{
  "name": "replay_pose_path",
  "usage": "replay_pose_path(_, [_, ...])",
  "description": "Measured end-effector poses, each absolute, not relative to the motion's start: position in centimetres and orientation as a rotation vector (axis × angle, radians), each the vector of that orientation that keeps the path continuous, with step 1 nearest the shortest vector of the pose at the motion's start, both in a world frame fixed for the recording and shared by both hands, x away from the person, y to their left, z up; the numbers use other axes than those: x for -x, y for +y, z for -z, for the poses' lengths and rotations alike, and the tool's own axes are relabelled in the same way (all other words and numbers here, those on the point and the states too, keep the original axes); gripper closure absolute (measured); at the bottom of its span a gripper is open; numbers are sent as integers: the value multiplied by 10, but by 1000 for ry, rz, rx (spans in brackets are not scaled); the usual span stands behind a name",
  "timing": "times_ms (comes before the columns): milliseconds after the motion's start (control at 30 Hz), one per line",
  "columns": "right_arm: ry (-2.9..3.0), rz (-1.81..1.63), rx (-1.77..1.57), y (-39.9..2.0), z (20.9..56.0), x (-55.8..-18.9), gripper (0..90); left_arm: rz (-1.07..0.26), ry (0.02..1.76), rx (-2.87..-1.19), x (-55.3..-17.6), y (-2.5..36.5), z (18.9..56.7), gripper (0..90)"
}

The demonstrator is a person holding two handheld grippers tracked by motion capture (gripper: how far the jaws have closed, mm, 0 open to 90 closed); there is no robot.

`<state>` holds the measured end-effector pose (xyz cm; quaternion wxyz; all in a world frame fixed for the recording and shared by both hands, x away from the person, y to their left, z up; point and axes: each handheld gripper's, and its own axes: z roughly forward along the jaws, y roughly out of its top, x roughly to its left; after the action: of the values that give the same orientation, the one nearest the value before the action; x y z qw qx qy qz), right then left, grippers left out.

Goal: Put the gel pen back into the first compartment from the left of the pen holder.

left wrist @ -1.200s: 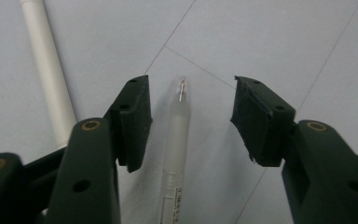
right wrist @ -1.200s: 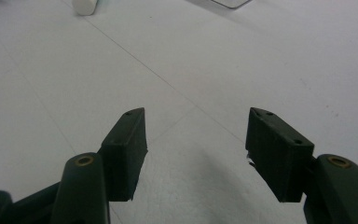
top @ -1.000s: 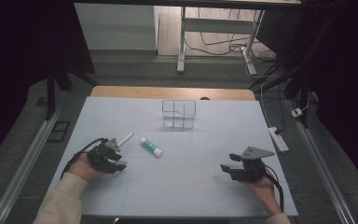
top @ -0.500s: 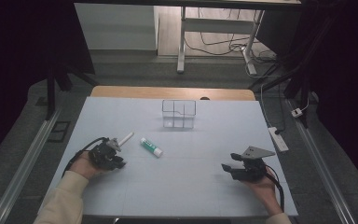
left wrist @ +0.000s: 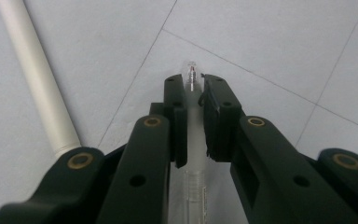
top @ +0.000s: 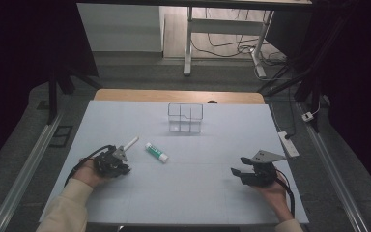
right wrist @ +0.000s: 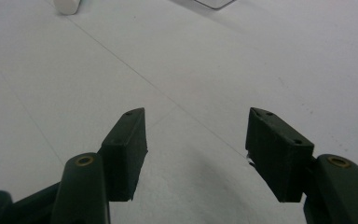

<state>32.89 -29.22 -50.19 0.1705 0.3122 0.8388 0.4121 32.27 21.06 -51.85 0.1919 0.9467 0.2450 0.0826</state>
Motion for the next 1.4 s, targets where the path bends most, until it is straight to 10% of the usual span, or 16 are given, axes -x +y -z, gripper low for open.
replay_pose_path(1400, [2354,-1193,-890,-293,501,-329,383,-409,830,-2354,-298,237,454,804])
